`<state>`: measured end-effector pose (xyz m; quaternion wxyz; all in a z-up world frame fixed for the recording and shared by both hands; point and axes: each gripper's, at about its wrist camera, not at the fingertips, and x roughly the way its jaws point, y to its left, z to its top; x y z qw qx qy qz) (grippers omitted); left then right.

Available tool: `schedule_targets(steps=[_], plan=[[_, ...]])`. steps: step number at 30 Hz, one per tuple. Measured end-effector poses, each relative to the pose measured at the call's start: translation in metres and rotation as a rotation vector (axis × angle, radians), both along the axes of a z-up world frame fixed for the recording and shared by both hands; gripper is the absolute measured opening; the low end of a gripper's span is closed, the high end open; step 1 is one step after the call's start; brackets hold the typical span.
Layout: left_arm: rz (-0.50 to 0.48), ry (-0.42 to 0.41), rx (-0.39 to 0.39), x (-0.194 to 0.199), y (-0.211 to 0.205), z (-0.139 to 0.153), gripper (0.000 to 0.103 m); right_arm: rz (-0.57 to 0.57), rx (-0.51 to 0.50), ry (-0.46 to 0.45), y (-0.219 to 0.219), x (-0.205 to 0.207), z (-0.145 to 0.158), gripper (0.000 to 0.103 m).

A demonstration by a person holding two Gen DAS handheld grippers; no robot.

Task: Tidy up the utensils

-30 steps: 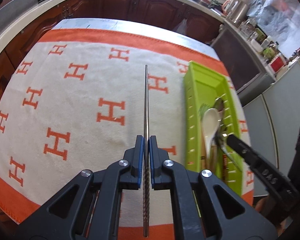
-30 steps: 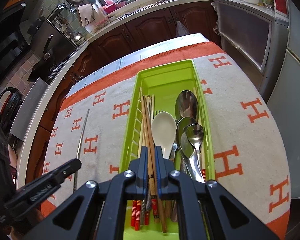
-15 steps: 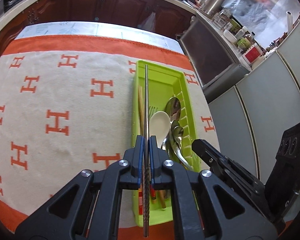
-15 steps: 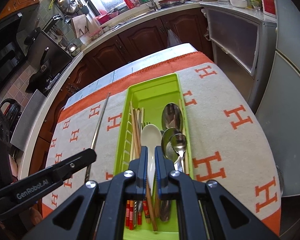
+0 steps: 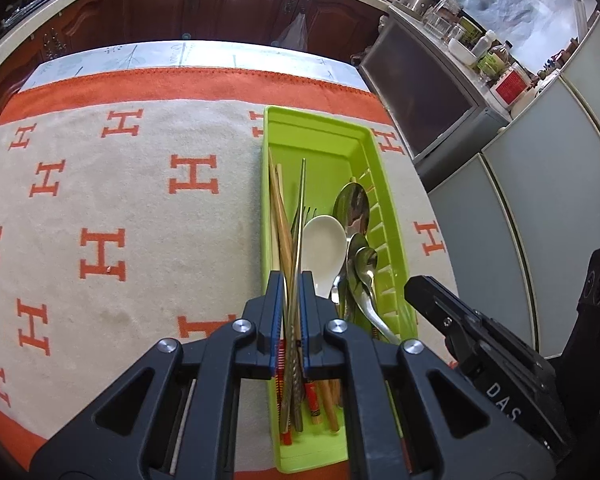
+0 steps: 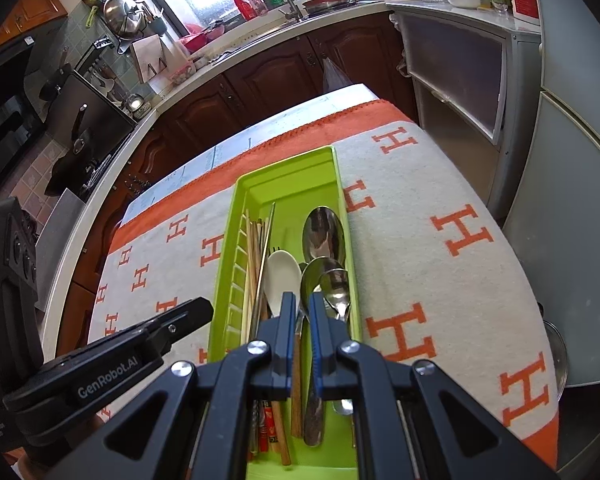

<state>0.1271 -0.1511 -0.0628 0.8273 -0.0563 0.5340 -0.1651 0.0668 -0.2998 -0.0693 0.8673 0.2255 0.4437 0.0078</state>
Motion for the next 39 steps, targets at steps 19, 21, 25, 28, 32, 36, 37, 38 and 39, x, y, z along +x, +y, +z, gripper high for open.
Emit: schedule_targets(steps=[19,21,25,28,32,36,37,38,39], plan=[[0.012,-0.053,0.094,-0.044,0.059,0.021,0.047,0.088,-0.033,0.012,0.033,-0.005,0.002,0.007],[0.025,-0.059,0.102,-0.048,0.064,0.022,0.050,0.099,-0.038,0.017,0.038,-0.007,0.002,0.007],[0.046,-0.075,0.133,-0.058,0.075,0.024,0.054,0.120,-0.044,0.028,0.048,-0.014,0.000,0.007],[0.066,-0.091,0.160,-0.067,0.085,0.025,0.058,0.139,-0.047,0.041,0.056,-0.020,-0.002,0.007],[0.089,-0.101,0.208,-0.078,0.096,0.027,0.066,0.162,-0.047,0.061,0.067,-0.028,-0.005,0.007],[0.122,-0.146,0.236,-0.089,0.107,0.039,0.079,0.177,-0.058,0.061,0.078,-0.037,0.001,0.007],[0.133,-0.158,0.244,-0.092,0.110,0.043,0.082,0.180,-0.063,0.057,0.081,-0.039,0.005,0.009],[0.142,-0.170,0.252,-0.094,0.113,0.048,0.082,0.185,-0.065,0.052,0.085,-0.041,0.008,0.010],[0.149,-0.185,0.263,-0.097,0.115,0.054,0.083,0.190,-0.067,0.046,0.088,-0.043,0.012,0.014]])
